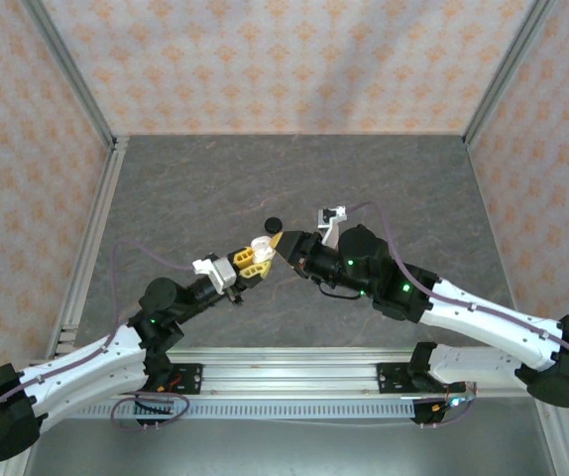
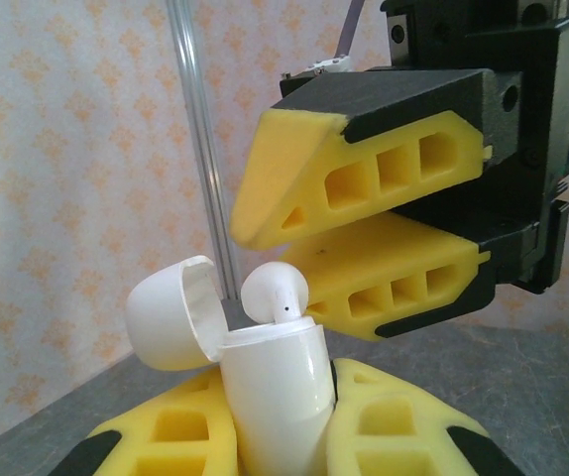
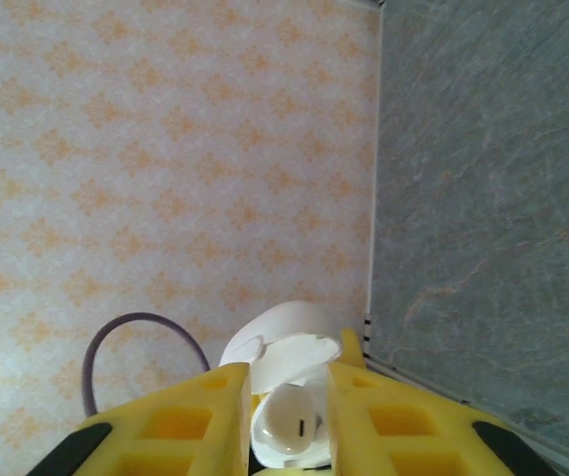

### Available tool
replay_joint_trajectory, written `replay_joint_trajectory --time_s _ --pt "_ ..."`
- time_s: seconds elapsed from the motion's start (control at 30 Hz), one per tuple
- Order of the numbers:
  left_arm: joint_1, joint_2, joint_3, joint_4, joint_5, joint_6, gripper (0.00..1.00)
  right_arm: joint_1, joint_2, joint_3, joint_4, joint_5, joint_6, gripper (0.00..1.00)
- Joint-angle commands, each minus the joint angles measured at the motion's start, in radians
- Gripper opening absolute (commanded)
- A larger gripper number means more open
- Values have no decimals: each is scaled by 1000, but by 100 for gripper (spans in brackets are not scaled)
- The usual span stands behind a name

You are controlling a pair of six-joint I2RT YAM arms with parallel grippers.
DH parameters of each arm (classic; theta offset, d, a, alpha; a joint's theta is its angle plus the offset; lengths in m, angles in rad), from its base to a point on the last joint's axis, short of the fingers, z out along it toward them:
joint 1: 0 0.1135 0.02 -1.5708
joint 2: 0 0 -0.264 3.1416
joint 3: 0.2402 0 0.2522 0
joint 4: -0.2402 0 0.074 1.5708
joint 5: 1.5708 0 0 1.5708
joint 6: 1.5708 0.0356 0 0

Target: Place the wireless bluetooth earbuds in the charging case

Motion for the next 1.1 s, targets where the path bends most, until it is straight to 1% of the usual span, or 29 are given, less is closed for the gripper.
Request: replay_joint_trajectory --time_s 0.0,0.2,0.3,0.43,0.6,0.8,0.93,1.07 --pt "-14 -18 41 49 24 2 0 -2 15 50 -79 29 -49 27" --pt "-16 -18 41 33 27 9 0 -2 43 96 -124 7 -76 29" --pt "-18 -21 38 20 21 15 0 -2 42 121 -167 10 -97 32" --pt "-18 -35 30 2 14 29 0 -2 16 172 -286 59 -146 36" --pt "-18 -56 30 -63 3 69 0 -2 -2 227 -407 95 -180 37" --pt "-18 -72 24 -116 -27 118 0 12 68 316 -526 52 -217 37" --pt "-18 -58 24 -116 -34 131 0 39 112 372 -571 60 -244 36" --pt "-18 -39 27 -104 -31 132 0 42 144 416 -615 46 -265 35"
